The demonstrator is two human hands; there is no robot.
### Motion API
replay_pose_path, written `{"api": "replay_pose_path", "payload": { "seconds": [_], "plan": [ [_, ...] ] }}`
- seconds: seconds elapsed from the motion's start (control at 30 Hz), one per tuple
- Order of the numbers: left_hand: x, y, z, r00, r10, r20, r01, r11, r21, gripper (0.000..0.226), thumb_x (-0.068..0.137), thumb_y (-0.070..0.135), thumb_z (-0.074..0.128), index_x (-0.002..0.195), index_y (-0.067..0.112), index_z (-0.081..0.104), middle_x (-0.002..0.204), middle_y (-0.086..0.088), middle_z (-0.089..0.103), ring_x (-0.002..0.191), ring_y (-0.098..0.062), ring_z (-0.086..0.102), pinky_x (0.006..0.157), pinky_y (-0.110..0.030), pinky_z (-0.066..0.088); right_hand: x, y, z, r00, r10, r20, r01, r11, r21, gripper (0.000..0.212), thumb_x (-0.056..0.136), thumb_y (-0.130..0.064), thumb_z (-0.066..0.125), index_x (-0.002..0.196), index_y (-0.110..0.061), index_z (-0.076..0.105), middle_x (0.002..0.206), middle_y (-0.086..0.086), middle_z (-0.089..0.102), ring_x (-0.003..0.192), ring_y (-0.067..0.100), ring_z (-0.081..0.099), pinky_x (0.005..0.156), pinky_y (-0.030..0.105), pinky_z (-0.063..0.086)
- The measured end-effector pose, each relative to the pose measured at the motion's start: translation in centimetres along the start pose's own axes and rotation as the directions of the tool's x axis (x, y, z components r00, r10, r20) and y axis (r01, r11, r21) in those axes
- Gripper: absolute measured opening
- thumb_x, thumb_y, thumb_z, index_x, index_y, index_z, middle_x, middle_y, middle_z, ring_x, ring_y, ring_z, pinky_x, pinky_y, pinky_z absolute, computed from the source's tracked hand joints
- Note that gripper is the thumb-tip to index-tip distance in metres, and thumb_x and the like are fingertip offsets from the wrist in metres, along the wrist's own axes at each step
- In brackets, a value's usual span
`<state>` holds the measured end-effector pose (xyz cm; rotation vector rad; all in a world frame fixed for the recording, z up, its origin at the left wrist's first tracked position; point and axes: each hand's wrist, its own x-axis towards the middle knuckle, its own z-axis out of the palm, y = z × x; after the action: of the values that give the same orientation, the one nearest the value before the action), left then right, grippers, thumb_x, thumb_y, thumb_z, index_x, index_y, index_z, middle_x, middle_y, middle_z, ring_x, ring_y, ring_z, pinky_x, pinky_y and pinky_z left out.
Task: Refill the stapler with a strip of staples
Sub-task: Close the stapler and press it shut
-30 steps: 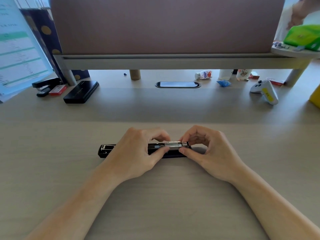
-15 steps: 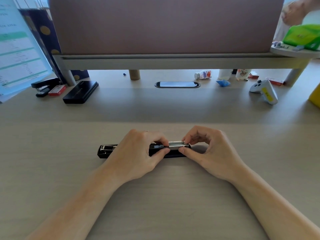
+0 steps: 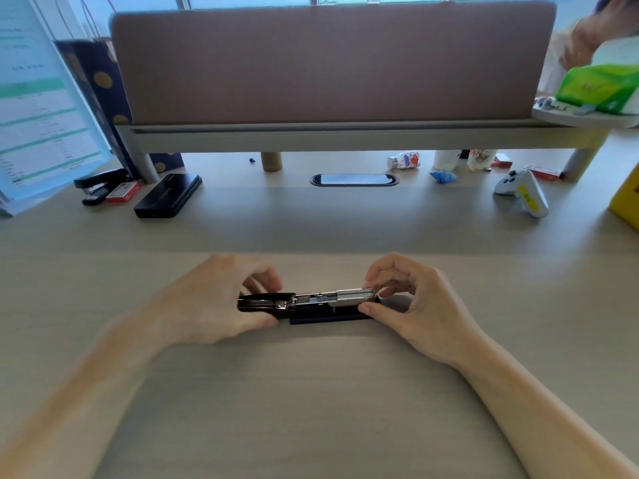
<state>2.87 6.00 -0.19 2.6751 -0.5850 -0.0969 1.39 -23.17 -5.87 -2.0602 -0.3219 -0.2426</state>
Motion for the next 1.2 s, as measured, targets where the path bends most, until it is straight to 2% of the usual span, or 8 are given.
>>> {"api": "replay_pose_path", "payload": {
  "seconds": [0.17,0.27,0.43,0.63,0.77,0.9,1.03,1.2],
  "plan": [
    [-0.1,-0.4,-1.0,0.995,0.014,0.1,-0.022,0.996,0.083,0.026,0.082,0.033,0.083,0.106,0.038,0.075,0.094,0.019,0.077,0.087,0.001,0.069,0.082,-0.029,0.055,0.1,-0.2,0.1,1.0,-0.003,0.004,0.003,0.999,0.046,0.036,0.076,-0.002,0.091,0.1,-0.019,0.069,0.092,-0.008,0.08,0.085,0.011,0.077,0.079,0.014,0.059],
    [0.9,1.5,-2.6,0.979,0.012,0.203,-0.076,0.948,0.309,0.025,0.085,0.036,0.079,0.109,0.037,0.074,0.095,0.015,0.067,0.09,-0.011,0.065,0.083,-0.04,0.056,0.0,-0.4,0.2,1.0,-0.002,0.002,0.002,0.999,0.045,0.038,0.076,-0.001,0.091,0.101,-0.021,0.068,0.092,-0.006,0.08,0.084,0.01,0.078,0.079,0.014,0.059],
    [3.7,7.5,-4.0,0.965,-0.081,0.249,-0.093,0.784,0.614,0.03,0.076,0.018,0.088,0.103,0.019,0.076,0.094,0.0,0.067,0.088,-0.027,0.067,0.067,-0.033,0.051,-0.1,-0.3,0.2,1.0,0.007,0.006,-0.007,1.0,0.025,0.046,0.077,-0.004,0.09,0.107,-0.028,0.064,0.089,-0.01,0.081,0.083,0.007,0.077,0.082,0.016,0.059],
    [5.6,10.3,-4.4,0.98,-0.053,0.194,-0.049,0.872,0.486,0.071,0.068,0.022,0.097,0.128,0.016,0.059,0.101,0.003,0.052,0.098,-0.024,0.057,0.074,-0.03,0.044,-0.2,0.1,0.1,0.999,0.035,-0.014,-0.035,0.998,0.043,0.054,0.078,-0.007,0.091,0.111,-0.035,0.06,0.089,-0.005,0.081,0.086,0.011,0.076,0.085,0.025,0.063],
    [5.6,9.4,-3.7,0.984,0.074,0.159,-0.128,0.922,0.366,0.058,0.065,0.038,0.096,0.104,0.027,0.055,0.083,0.017,0.044,0.087,-0.013,0.047,0.069,-0.026,0.039,0.0,0.4,0.1,1.0,0.025,-0.002,-0.025,0.998,0.056,0.056,0.079,-0.006,0.09,0.114,-0.036,0.059,0.092,-0.006,0.081,0.089,0.012,0.077,0.089,0.036,0.065],
    [5.5,9.2,-2.6,0.983,0.119,0.137,-0.159,0.928,0.335,0.05,0.068,0.045,0.092,0.101,0.026,0.059,0.079,0.017,0.044,0.072,-0.008,0.047,0.063,-0.029,0.039,0.1,0.5,0.2,1.0,0.021,0.003,-0.021,0.995,0.096,0.056,0.079,-0.004,0.089,0.118,-0.032,0.059,0.091,-0.002,0.08,0.087,0.013,0.076,0.089,0.036,0.065],
    [5.5,9.6,-1.0,0.98,0.118,0.158,-0.16,0.945,0.285,0.041,0.073,0.036,0.09,0.104,0.019,0.07,0.101,0.002,0.069,0.092,-0.023,0.067,0.078,-0.039,0.058,0.2,0.7,0.3,0.999,0.021,0.027,-0.024,0.993,0.118,0.058,0.081,-0.005,0.088,0.122,-0.033,0.058,0.088,-0.005,0.08,0.085,0.013,0.073,0.09,0.037,0.064],
    [5.9,9.6,0.6,0.979,0.083,0.187,-0.139,0.942,0.304,0.038,0.08,0.034,0.086,0.11,0.02,0.069,0.107,-0.004,0.07,0.096,-0.029,0.068,0.079,-0.04,0.057,0.2,0.7,0.3,0.999,0.001,0.038,-0.004,0.997,0.079,0.061,0.082,-0.011,0.088,0.128,-0.035,0.056,0.089,-0.008,0.082,0.085,0.015,0.072,0.092,0.044,0.062]
  ]
}}
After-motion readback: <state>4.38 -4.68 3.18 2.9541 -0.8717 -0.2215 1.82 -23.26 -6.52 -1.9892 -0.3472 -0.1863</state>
